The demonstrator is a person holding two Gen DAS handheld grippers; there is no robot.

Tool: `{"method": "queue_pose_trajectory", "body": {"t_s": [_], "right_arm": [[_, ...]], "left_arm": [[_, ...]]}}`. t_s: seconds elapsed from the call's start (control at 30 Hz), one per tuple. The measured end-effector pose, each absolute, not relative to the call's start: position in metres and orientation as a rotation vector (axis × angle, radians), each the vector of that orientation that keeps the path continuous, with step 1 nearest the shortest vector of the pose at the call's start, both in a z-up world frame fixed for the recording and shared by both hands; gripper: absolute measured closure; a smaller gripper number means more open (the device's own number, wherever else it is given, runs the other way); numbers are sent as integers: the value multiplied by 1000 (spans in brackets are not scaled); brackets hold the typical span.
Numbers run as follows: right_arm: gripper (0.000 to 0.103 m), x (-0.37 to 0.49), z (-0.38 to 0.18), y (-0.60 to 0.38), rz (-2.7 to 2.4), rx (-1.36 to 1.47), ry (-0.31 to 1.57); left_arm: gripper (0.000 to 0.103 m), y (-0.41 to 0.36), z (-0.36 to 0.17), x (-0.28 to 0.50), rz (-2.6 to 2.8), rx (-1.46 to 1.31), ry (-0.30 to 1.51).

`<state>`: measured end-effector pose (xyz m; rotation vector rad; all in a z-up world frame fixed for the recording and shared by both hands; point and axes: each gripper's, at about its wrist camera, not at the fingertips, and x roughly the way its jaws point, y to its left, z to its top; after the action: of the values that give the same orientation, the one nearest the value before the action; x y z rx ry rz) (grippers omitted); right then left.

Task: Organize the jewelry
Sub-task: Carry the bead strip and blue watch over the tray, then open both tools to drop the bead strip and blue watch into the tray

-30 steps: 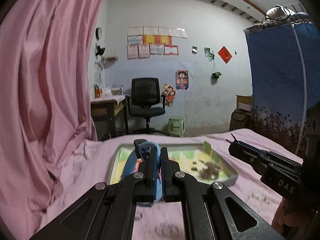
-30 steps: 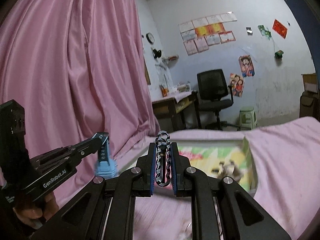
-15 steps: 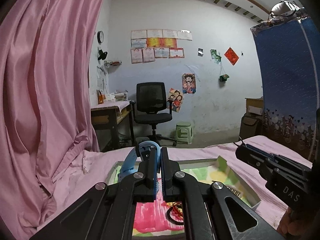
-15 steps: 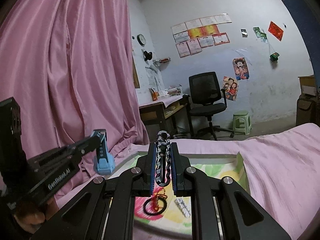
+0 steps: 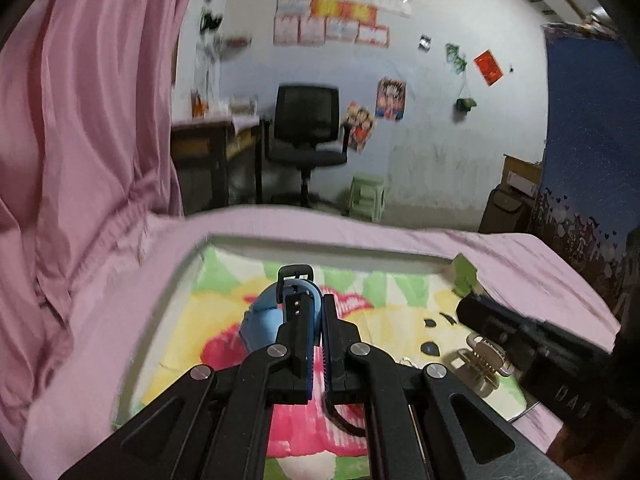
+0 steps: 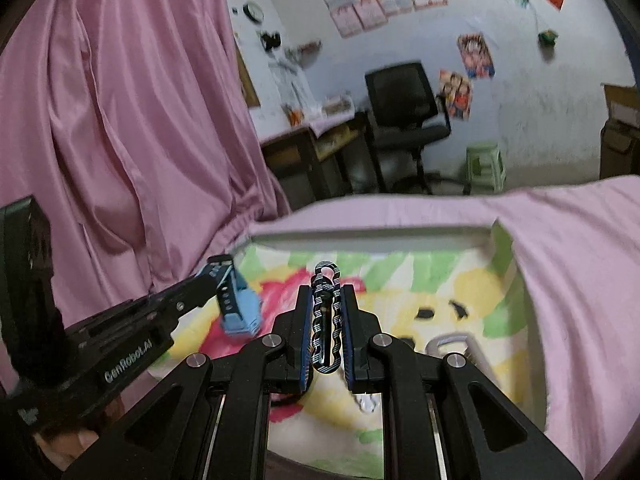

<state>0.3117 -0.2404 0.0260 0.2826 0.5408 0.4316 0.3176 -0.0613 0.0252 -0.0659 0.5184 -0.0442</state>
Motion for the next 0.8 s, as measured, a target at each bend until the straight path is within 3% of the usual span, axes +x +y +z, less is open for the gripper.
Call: {"method": "queue_pose_trajectory", "body": {"t_s": [0.4,0.8], "right_arm": [[91,327,-7,-224,440,224,737],[90,329,-15,-219,424,196,795]], "left_arm": [[99,-52,9,332,-82,-106,664],[98,-52,3,326,-105,-98,703]]}}
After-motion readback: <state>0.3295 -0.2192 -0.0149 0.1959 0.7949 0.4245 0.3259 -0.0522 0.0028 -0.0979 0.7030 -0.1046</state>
